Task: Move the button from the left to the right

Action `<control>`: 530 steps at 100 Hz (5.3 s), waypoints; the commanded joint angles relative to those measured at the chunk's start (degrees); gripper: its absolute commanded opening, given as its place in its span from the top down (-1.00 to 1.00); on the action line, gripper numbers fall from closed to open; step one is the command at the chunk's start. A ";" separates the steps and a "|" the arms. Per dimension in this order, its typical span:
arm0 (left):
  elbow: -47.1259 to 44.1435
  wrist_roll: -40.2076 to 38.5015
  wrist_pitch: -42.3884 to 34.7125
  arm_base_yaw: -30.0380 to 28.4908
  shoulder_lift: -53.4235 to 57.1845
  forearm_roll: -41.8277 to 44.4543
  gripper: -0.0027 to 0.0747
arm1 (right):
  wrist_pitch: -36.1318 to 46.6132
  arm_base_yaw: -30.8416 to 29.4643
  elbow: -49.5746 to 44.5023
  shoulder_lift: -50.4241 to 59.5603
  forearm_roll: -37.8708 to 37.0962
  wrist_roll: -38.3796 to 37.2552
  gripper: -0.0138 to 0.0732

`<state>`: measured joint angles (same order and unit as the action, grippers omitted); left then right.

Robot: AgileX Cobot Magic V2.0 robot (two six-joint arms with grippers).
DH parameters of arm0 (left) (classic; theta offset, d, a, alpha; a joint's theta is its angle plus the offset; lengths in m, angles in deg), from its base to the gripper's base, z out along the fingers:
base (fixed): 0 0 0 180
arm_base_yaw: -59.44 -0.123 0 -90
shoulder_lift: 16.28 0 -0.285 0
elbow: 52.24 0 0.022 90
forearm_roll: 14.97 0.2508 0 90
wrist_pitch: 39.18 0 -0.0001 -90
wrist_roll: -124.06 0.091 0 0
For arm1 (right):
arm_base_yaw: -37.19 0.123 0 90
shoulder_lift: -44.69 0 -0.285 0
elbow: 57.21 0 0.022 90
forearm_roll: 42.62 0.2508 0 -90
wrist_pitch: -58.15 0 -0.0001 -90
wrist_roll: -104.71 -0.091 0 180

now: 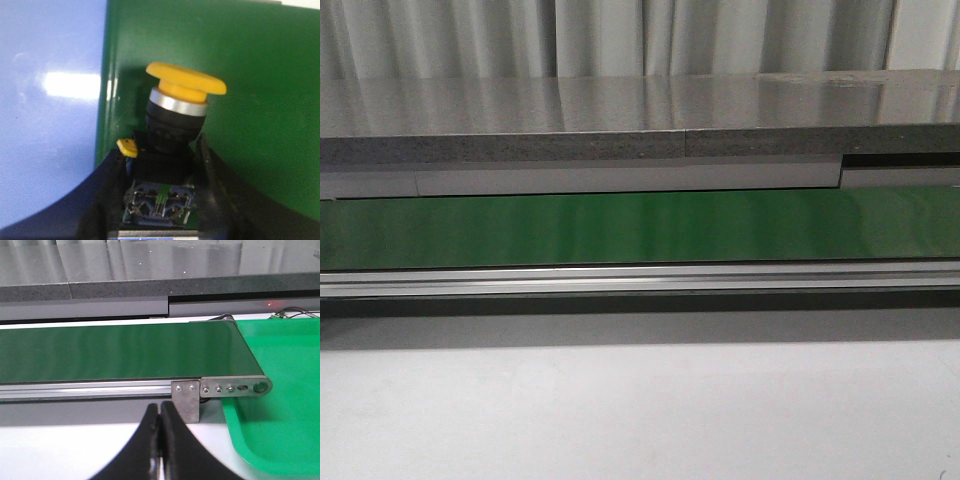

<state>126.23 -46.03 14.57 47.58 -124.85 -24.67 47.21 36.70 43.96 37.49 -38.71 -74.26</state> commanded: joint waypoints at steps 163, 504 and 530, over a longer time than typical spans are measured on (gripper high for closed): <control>-37.05 6.58 -26.46 8.92 64.59 -7.28 -0.73 | 4.34 0.02 0.88 1.09 0.06 0.06 0.84; -59.38 7.66 -44.39 8.80 80.00 -7.59 0.98 | -16.62 2.01 50.96 -60.10 6.31 0.84 -0.67; -59.38 7.66 -44.39 8.80 80.00 -7.59 0.98 | -16.43 11.95 58.48 -72.38 6.31 0.84 -0.67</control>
<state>65.19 -38.53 -25.18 56.00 -44.39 -31.43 27.22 46.15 98.67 -32.00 -33.32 -73.92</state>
